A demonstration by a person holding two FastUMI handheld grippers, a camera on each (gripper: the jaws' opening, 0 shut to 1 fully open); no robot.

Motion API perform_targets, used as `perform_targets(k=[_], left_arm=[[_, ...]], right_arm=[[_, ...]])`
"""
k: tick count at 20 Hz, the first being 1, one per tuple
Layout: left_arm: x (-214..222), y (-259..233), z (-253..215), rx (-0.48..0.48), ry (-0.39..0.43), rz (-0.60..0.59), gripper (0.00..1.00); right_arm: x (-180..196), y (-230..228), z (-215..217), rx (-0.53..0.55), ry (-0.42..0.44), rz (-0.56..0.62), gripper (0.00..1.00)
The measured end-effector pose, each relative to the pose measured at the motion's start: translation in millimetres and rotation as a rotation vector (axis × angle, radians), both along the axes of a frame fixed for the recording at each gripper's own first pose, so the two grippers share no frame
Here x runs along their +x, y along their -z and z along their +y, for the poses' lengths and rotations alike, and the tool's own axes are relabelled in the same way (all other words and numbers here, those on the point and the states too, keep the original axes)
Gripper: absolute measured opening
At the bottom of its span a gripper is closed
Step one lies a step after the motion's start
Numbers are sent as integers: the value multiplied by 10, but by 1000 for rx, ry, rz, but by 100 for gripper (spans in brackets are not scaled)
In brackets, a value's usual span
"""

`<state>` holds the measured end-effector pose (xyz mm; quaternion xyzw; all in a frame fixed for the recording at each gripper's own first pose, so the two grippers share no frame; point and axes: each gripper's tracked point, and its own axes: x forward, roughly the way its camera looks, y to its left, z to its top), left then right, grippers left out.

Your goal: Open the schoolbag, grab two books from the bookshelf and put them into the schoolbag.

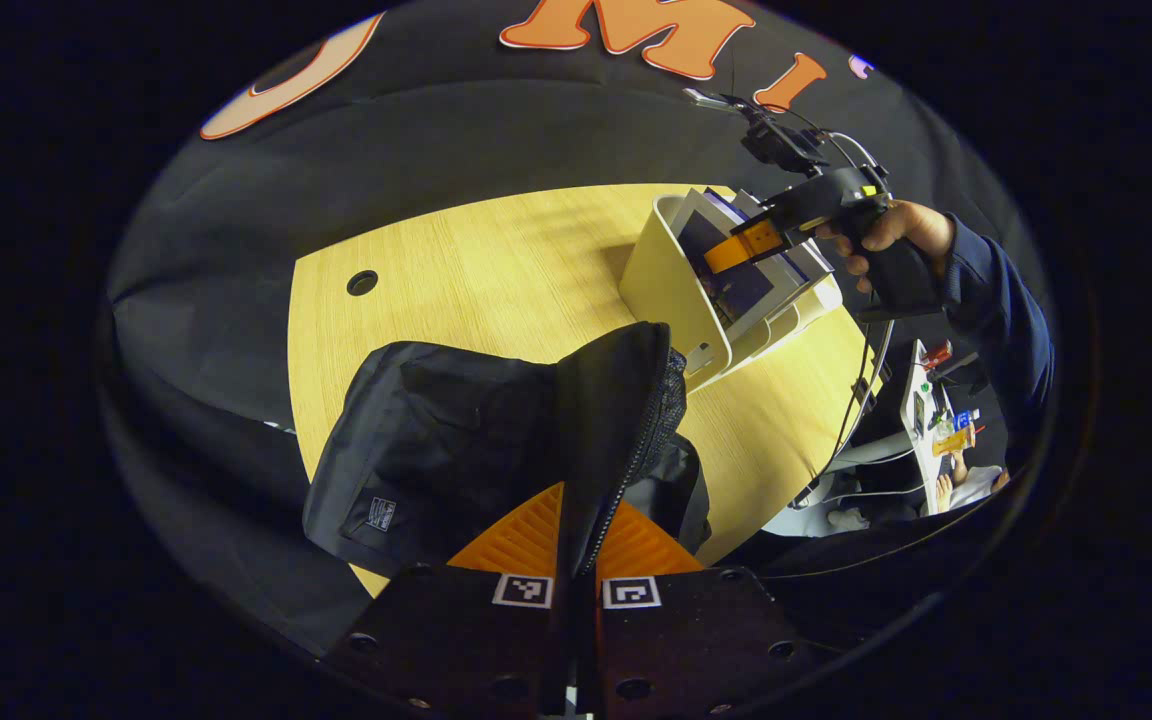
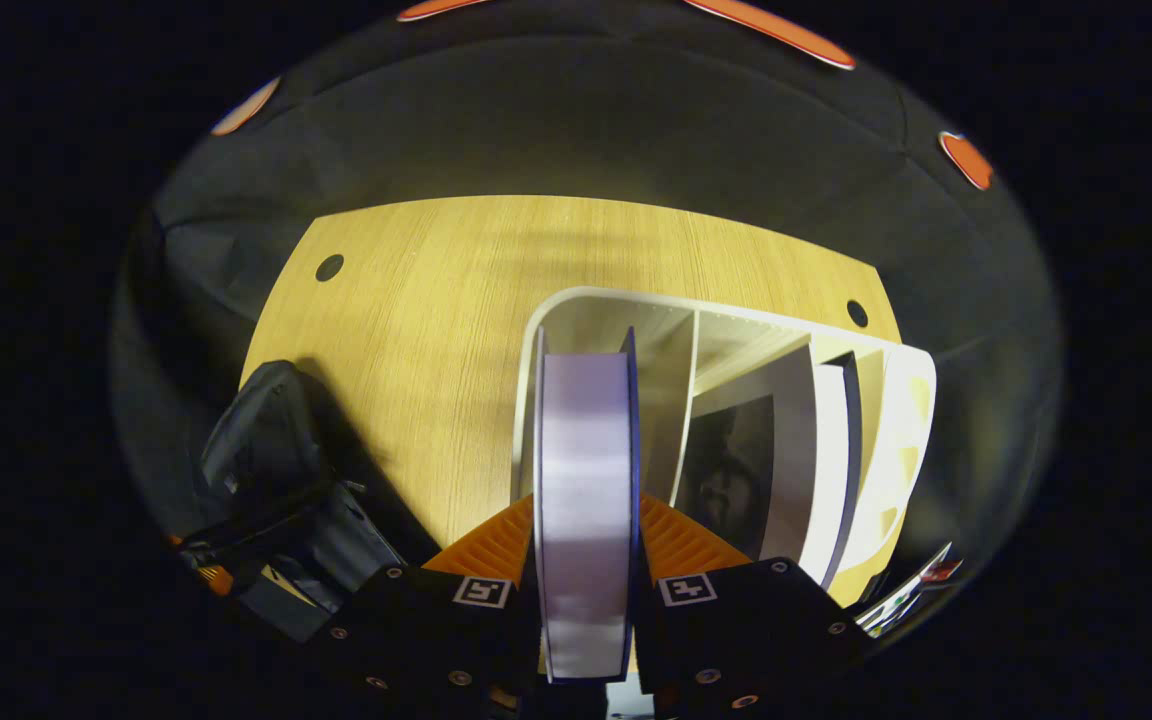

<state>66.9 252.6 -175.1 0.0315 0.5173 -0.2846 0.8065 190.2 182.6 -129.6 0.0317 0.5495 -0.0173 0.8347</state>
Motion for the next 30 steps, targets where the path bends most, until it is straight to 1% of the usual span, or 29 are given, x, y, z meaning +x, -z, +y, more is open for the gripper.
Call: perform_targets(k=[1, 2, 6, 14, 18, 20, 25, 28, 30], left_arm=[[19, -5, 2, 2, 3, -4, 4], [15, -4, -10, 1, 0, -2, 4], [4, 9, -36, 7, 11, -4, 4], [-28, 12, -75, 11, 43, -9, 5], [-43, 13, -81, 11, 62, -17, 4], [-51, 23, -84, 6, 70, -15, 4], [-34, 53, -135, 6, 95, -27, 4], [-60, 66, -159, 7, 117, -47, 4], [-63, 97, -175, 5, 111, -49, 4]], right_arm=[[-20, -33, -23, 15, 9, -9, 32], [-41, -88, -34, 36, 18, -19, 38], [-193, -390, -116, 112, 52, -59, 37], [-711, -860, -371, 152, 79, -144, 37], [-1050, -1054, -411, 172, 89, -198, 37], [-1213, -1091, -458, 197, 109, -223, 37], [-1642, -1094, -503, 316, 175, -264, 36], [-1857, -1065, -494, 379, 196, -296, 36], [-2021, -1026, -503, 413, 212, -316, 36]])
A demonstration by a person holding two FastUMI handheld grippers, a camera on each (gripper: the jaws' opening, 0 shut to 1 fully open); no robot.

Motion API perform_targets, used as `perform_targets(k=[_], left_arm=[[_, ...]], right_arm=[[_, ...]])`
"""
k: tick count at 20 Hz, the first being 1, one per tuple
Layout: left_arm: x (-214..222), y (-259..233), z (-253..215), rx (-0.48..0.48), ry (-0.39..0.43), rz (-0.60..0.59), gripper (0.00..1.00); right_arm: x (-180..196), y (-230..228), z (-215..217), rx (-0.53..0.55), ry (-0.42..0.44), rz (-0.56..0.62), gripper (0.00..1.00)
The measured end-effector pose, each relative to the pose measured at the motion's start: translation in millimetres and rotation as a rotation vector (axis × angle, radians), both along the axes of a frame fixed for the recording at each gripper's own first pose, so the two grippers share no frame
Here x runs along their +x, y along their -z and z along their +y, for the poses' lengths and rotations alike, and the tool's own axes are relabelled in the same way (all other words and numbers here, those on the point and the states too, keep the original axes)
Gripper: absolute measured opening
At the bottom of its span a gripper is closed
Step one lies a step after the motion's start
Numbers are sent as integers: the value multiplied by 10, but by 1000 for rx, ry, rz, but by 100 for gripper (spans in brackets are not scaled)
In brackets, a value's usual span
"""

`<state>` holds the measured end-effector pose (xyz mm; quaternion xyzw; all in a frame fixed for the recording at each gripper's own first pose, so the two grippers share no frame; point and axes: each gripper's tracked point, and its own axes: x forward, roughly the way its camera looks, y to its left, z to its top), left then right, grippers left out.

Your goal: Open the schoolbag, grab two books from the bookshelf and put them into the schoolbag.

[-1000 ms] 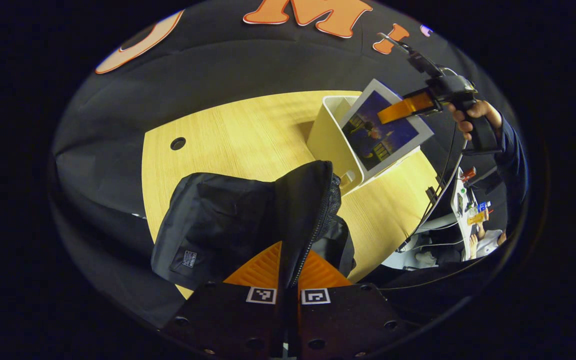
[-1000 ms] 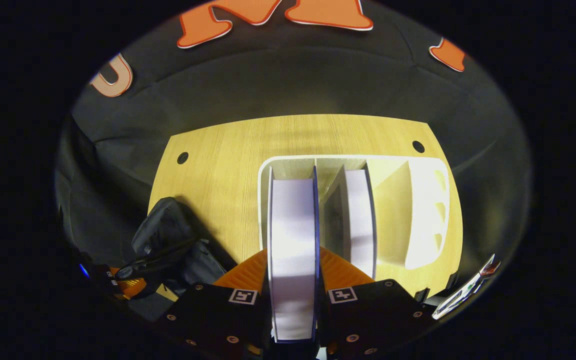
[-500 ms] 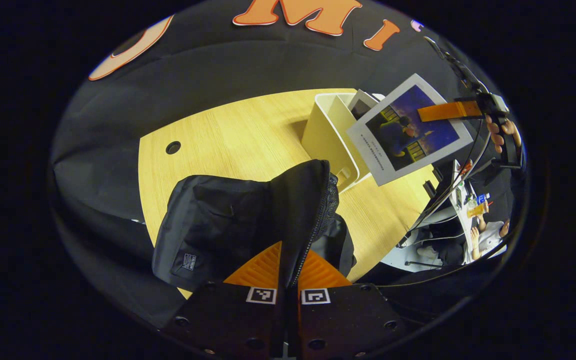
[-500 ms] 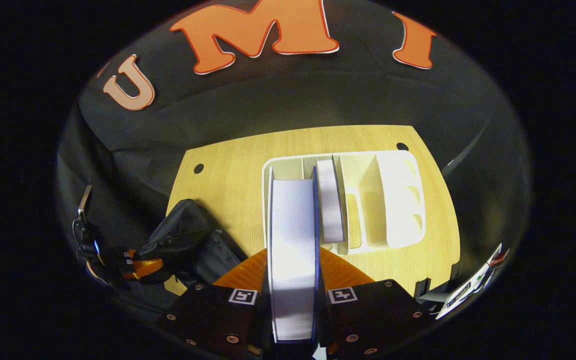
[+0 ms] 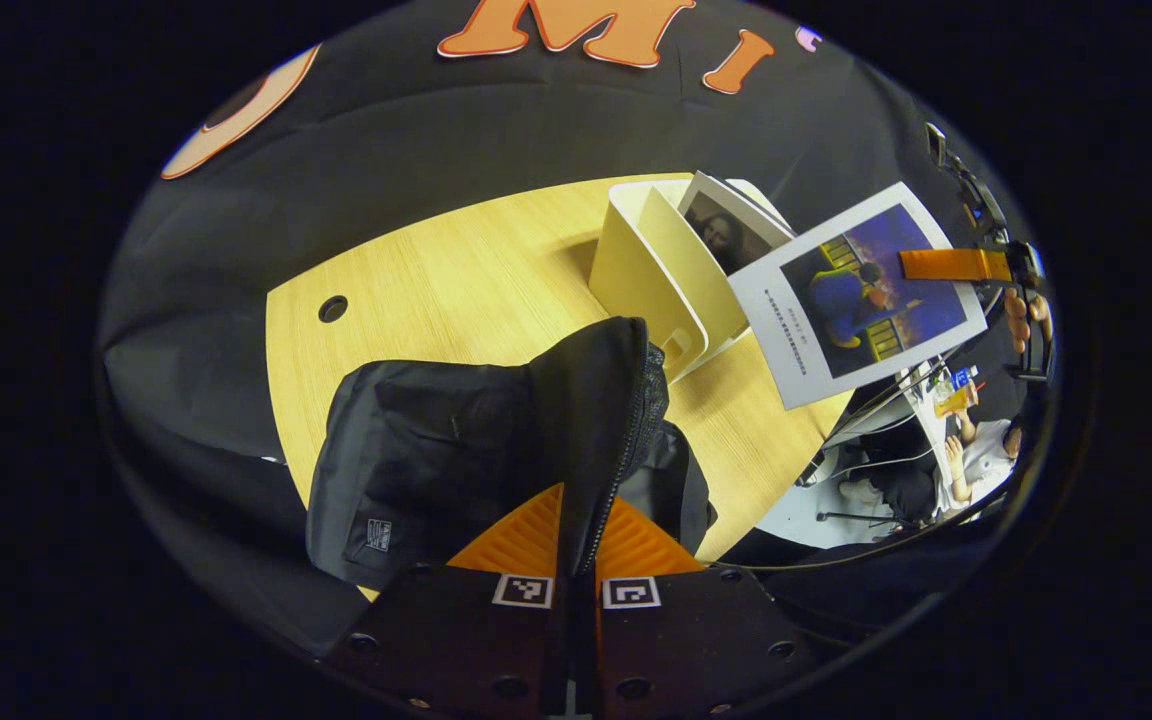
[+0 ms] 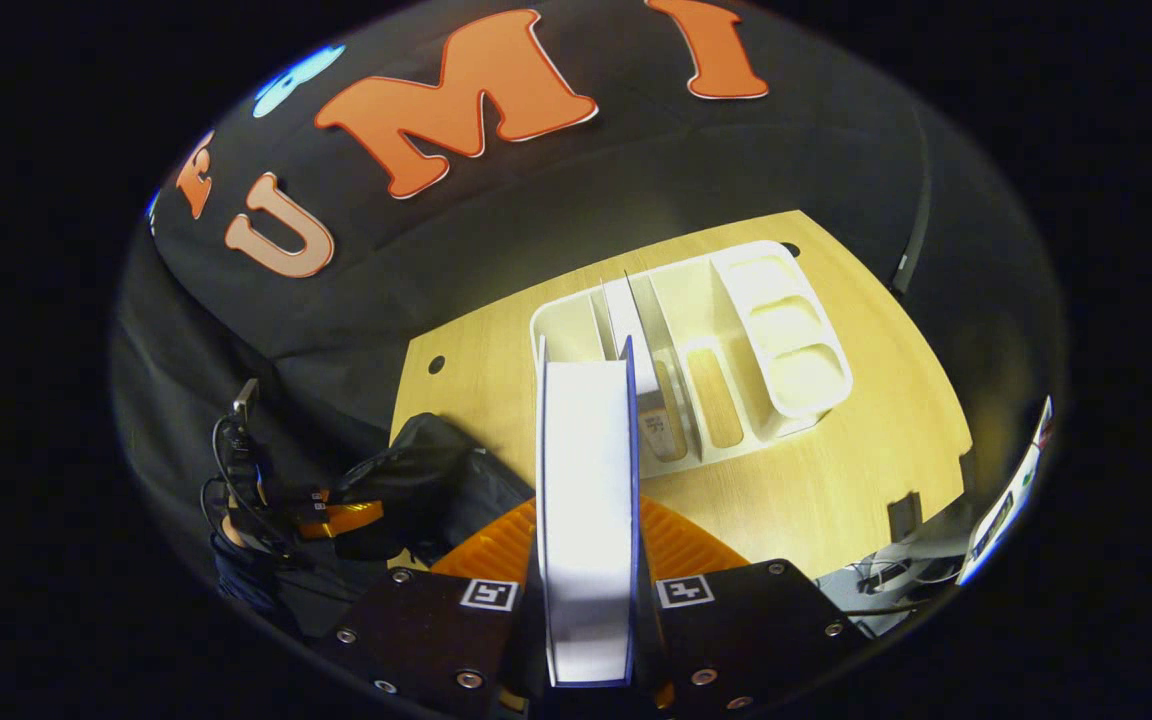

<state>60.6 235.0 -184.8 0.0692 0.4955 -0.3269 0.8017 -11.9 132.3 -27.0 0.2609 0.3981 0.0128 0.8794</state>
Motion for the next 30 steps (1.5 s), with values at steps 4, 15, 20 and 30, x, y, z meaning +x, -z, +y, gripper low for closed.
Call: perform_targets(k=[4, 15, 20, 30], left_arm=[[-11, 10, -22, -28, -36, 17, 4], [-63, 93, -107, -51, -69, 9, 4], [-97, 78, -88, -71, -87, -2, 4], [-167, 142, -104, -89, -96, -21, 4]], right_arm=[[-210, 104, 99, 92, 23, -31, 35], [-283, 580, 888, 360, -11, -69, 35], [-156, 842, 1375, 443, -18, -63, 35], [187, 1295, 2071, 567, 3, -98, 35]])
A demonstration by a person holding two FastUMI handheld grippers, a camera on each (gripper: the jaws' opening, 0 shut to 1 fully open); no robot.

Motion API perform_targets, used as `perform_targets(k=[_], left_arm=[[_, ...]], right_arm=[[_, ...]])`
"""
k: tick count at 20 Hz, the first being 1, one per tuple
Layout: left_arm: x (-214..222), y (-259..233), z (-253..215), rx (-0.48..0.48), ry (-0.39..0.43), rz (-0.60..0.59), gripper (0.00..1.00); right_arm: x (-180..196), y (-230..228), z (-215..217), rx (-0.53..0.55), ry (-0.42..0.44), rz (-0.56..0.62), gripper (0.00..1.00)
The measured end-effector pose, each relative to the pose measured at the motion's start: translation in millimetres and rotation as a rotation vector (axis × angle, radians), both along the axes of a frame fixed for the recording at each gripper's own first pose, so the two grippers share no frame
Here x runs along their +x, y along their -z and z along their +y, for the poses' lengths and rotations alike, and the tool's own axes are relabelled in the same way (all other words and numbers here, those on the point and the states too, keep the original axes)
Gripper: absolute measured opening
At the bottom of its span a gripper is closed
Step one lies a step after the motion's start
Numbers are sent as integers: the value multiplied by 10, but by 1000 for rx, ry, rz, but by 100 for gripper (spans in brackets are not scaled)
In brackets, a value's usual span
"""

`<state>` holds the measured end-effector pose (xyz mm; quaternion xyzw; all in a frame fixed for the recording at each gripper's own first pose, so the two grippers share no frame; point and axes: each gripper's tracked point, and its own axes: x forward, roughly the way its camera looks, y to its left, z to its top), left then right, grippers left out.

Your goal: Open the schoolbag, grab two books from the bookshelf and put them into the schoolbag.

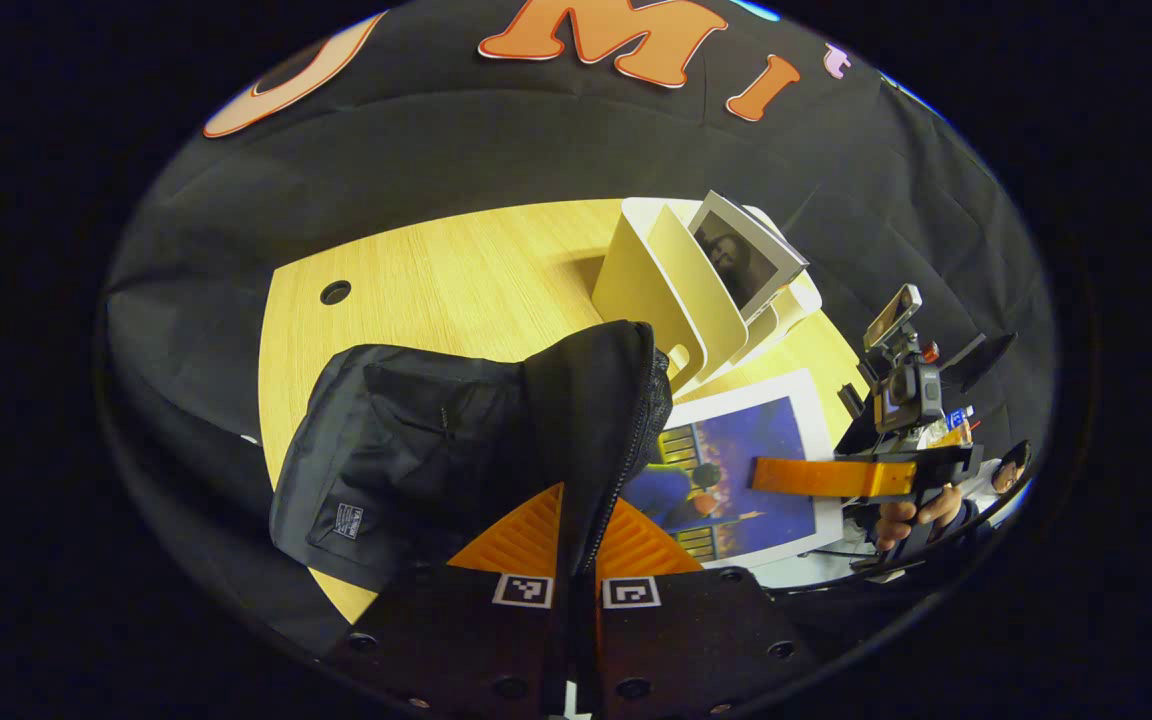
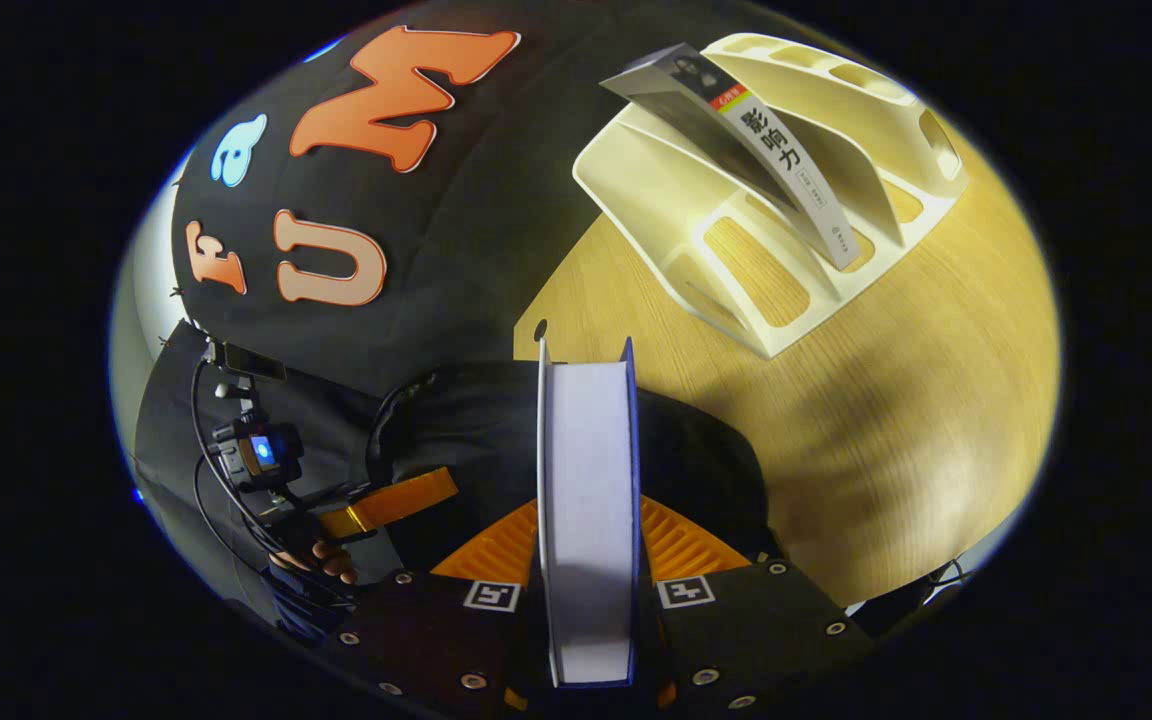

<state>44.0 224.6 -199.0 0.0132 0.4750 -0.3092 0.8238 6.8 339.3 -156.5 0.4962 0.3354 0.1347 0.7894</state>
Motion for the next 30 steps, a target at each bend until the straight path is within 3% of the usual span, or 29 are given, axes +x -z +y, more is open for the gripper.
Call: perform_targets(k=[6, 23, 24, 25, 28, 29, 30], left_arm=[[-27, 9, -54, -22, -20, -13, 4], [-110, 57, -273, -93, -34, -10, 4], [-119, 69, -295, -92, -33, -6, 4], [-123, 67, -300, -91, -33, -8, 4], [-133, 94, -309, -86, -38, -5, 4], [-143, 99, -307, -87, -41, -2, 4], [-133, 106, -298, -86, -49, -1, 4]], right_arm=[[234, 121, 225, 89, 90, -41, 35], [714, 461, 935, 216, 149, -55, 35], [745, 465, 966, 222, 151, -60, 45], [766, 490, 1004, 216, 143, -57, 36], [848, 543, 1049, 250, 149, -38, 37], [841, 561, 1072, 255, 143, -24, 28], [850, 582, 1066, 243, 146, -13, 39]])
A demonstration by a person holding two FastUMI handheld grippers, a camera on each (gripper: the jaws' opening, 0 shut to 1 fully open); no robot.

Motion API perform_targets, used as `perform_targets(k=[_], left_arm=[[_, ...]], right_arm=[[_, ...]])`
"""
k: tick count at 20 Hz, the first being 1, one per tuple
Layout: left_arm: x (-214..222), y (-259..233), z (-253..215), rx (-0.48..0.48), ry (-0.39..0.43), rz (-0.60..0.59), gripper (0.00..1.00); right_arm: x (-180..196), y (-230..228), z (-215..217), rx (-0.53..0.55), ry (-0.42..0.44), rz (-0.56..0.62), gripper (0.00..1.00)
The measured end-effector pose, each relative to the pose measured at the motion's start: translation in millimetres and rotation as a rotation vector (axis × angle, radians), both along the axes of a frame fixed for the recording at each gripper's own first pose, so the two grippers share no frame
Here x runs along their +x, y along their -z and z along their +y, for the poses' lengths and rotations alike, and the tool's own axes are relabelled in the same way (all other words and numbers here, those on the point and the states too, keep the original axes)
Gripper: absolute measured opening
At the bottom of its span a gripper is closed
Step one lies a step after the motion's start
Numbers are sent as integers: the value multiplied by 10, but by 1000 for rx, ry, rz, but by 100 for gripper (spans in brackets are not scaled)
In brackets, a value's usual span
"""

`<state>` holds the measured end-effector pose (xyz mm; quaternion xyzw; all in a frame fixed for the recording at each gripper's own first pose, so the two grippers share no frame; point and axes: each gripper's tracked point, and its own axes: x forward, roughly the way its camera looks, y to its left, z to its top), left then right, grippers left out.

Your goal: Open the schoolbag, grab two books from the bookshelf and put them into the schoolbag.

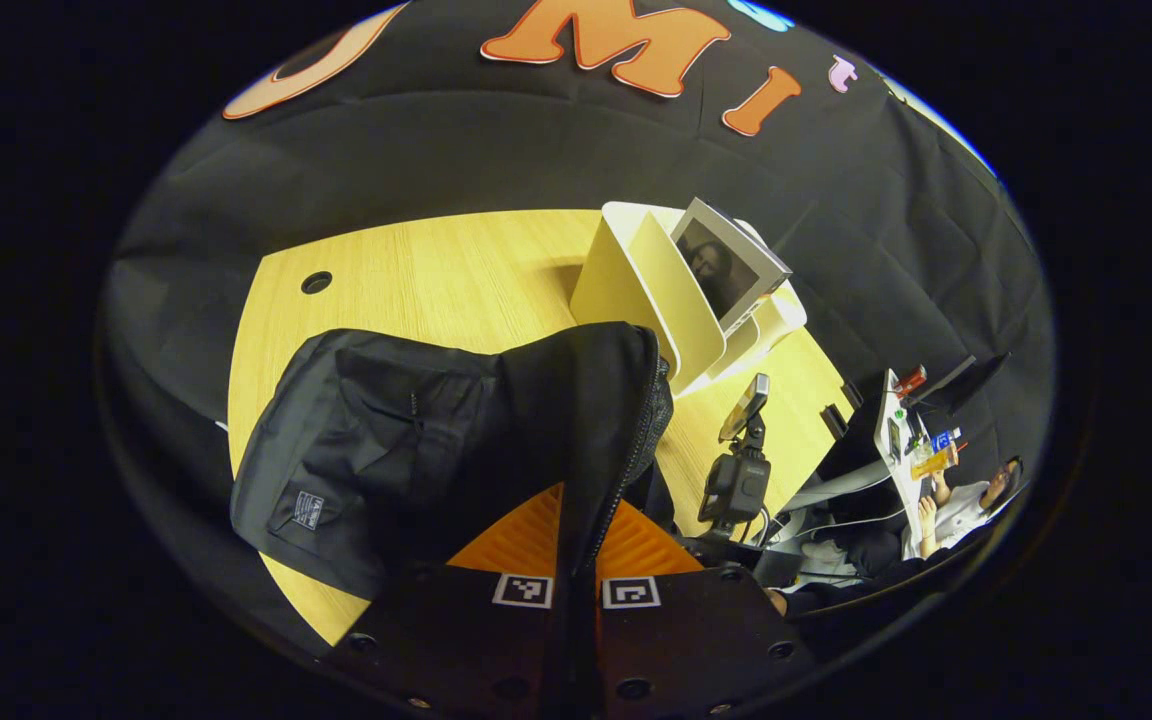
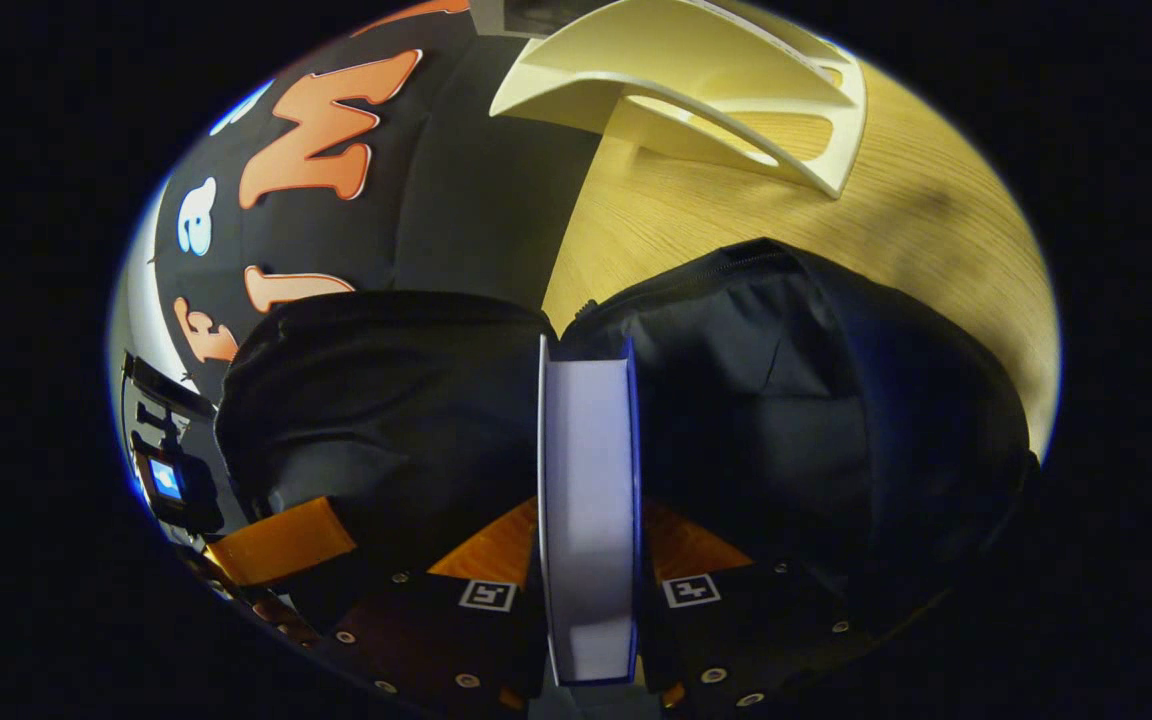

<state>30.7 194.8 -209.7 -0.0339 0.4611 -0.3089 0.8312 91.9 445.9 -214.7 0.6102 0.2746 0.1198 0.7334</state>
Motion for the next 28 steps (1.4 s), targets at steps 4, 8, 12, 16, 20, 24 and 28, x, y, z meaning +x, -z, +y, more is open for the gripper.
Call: perform_targets(k=[4, 8, 12, 16, 20, 24, 28], left_arm=[[19, 35, 22, 20, 1, -19, 5], [-1, 133, 39, 29, -7, -39, 5], [-62, 226, 22, 26, -45, -34, 5], [-47, 239, -11, 40, -77, -36, 5], [-28, 234, -24, 60, -87, -42, 5], [-27, 240, -23, 71, -96, -39, 5], [-33, 251, -50, 82, -92, -40, 5]], right_arm=[[-205, 189, 58, -105, -133, 129, 48], [-471, 248, -208, -259, -210, 143, 94], [-498, 51, -831, -500, -211, 76, 98], [-512, -163, -1606, -728, -184, 41, 99], [-482, -409, -2161, -853, -178, 41, 98], [-456, -572, -2437, -942, -215, 40, 98], [-376, -722, -2666, -1038, -263, 39, 98]])
